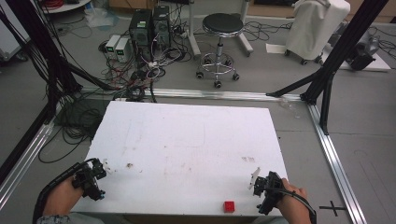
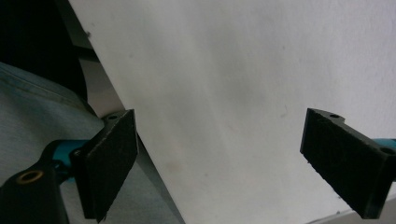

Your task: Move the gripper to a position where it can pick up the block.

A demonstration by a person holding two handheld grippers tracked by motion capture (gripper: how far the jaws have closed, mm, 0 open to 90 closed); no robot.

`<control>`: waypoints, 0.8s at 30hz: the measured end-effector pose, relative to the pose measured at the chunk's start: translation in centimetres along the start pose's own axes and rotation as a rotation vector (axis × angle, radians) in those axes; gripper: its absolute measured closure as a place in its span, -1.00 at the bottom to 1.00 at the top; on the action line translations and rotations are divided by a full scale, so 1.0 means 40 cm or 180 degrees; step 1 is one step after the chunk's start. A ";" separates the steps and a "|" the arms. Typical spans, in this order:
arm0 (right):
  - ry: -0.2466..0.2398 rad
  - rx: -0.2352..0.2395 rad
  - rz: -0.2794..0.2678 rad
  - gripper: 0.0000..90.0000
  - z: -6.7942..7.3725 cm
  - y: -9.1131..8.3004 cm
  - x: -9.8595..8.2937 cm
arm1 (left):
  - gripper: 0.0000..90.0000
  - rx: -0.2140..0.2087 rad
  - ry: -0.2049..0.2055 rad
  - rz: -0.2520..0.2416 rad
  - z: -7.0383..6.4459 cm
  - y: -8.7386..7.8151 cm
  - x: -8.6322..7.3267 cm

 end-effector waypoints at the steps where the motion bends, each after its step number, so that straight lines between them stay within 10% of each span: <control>1: -0.0033 -0.0002 0.0002 -0.76 0.003 -0.002 0.005 | -0.50 0.0000 0.0000 0.0000 0.000 0.000 0.000; 24: -0.0456 0.0040 -0.0088 -0.76 0.053 -0.031 0.094 | -0.50 0.0004 -0.0001 -0.0007 0.000 -0.001 0.000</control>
Point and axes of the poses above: each handheld gripper's, and its own axes: y roughly forward along the jaws, x roughly out of its top, z roughly to its left, the point moved 3 cm from there along y, roughly forward along the jaws, and after that the axes turned 10 degrees about -x, right-handed, at the moved point
